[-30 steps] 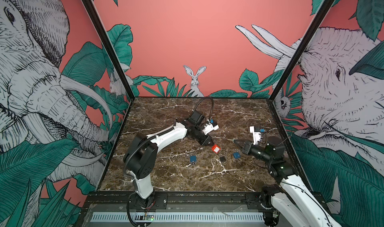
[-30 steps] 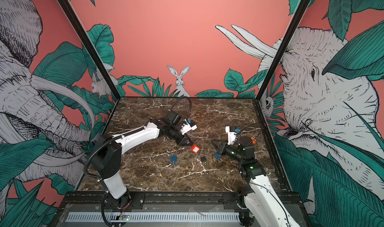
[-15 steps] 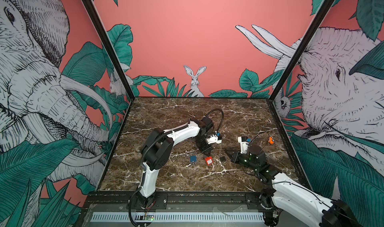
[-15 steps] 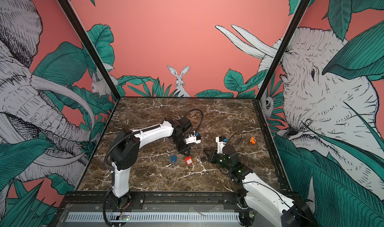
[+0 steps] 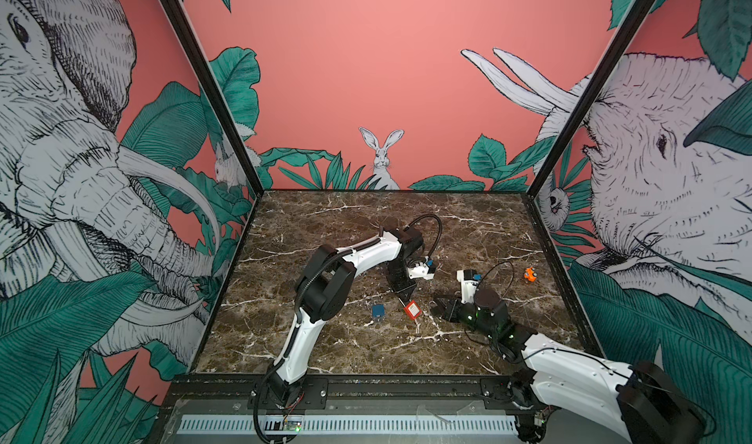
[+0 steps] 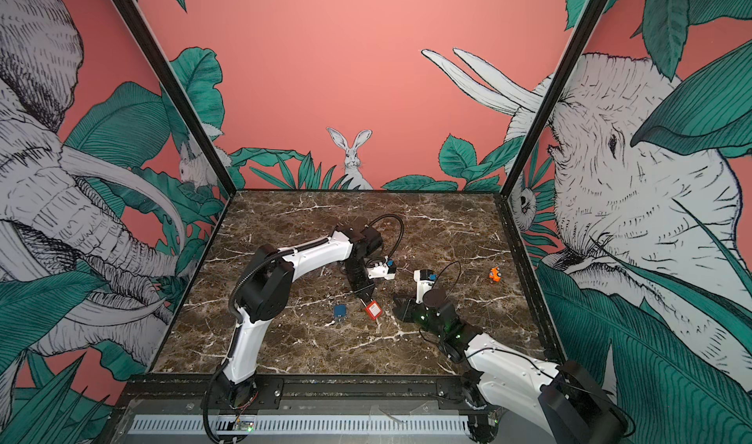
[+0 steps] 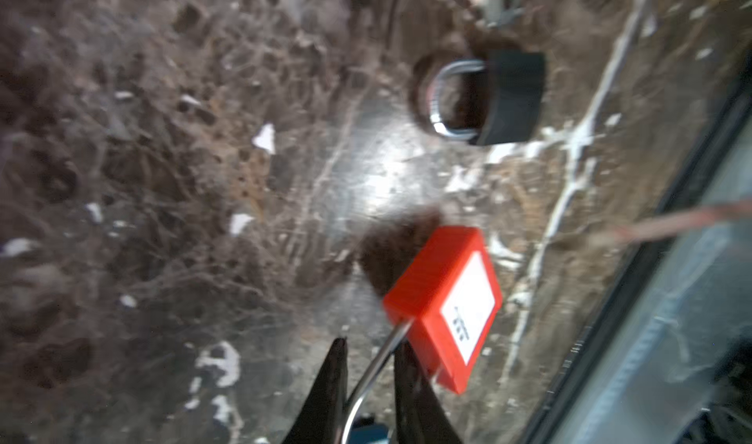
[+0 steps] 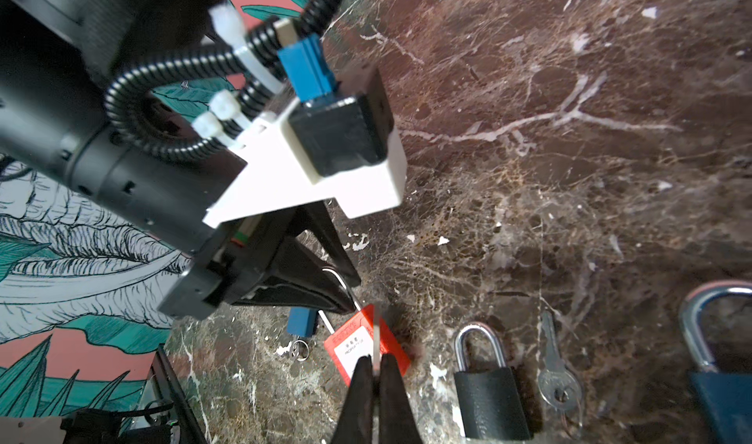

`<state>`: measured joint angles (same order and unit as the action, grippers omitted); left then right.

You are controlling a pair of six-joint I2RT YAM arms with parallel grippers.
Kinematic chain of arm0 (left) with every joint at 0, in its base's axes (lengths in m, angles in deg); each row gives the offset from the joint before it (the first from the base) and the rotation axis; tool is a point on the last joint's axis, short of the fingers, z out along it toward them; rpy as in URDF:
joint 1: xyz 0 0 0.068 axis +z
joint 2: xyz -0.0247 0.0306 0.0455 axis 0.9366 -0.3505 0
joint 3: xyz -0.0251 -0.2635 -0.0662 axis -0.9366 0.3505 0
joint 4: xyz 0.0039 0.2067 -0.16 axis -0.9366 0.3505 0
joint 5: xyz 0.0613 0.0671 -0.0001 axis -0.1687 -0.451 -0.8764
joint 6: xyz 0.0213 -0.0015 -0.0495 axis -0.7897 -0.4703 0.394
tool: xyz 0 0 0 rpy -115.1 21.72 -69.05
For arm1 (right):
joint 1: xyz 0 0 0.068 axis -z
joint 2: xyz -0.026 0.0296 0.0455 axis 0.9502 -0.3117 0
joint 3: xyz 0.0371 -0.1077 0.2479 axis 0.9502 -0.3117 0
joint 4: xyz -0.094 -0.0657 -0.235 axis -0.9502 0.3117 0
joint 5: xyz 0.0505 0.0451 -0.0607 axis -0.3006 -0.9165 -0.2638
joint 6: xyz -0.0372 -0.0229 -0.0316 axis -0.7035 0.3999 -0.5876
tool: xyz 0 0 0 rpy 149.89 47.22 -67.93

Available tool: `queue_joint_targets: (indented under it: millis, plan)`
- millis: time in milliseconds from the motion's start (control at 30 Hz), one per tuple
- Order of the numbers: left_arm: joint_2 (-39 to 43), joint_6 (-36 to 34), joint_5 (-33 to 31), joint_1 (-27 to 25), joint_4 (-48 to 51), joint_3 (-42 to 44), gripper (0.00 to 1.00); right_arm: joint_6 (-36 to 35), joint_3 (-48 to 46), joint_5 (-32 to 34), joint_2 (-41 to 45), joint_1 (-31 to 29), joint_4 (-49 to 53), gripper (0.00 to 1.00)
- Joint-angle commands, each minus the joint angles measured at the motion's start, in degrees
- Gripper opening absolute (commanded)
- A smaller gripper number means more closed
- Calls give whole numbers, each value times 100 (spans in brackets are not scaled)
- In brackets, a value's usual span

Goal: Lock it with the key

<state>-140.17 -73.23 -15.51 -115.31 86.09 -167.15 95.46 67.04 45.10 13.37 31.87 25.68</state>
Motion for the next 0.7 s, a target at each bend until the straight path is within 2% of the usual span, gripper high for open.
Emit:
queue_joint_targets:
  millis: [0,100,400,500,533,567,633,667]
  plan:
    - [-69,-233,-419,47,129,-309,30,26,3,124,-142,-69,-400,0]
    - [-92,-289,-437,97,83,-468,32,49,8,140,-275,-116,-503,0]
    - [30,-326,-687,312,-60,-588,46,16,93,306,-650,-230,-663,0]
    - [418,-56,-701,411,-571,-298,58,-19,217,264,-935,-256,-750,0]
    - [598,62,-685,438,-821,-131,67,-33,273,235,-1054,-266,-776,0]
    - [805,147,-667,450,-1061,50,81,-32,310,224,-1144,-291,-820,0]
    - [1311,376,-593,451,-1676,578,90,-32,386,211,-1345,-333,-886,0]
    - [1546,486,-600,451,-1995,811,91,-36,424,211,-1417,-353,-882,0]
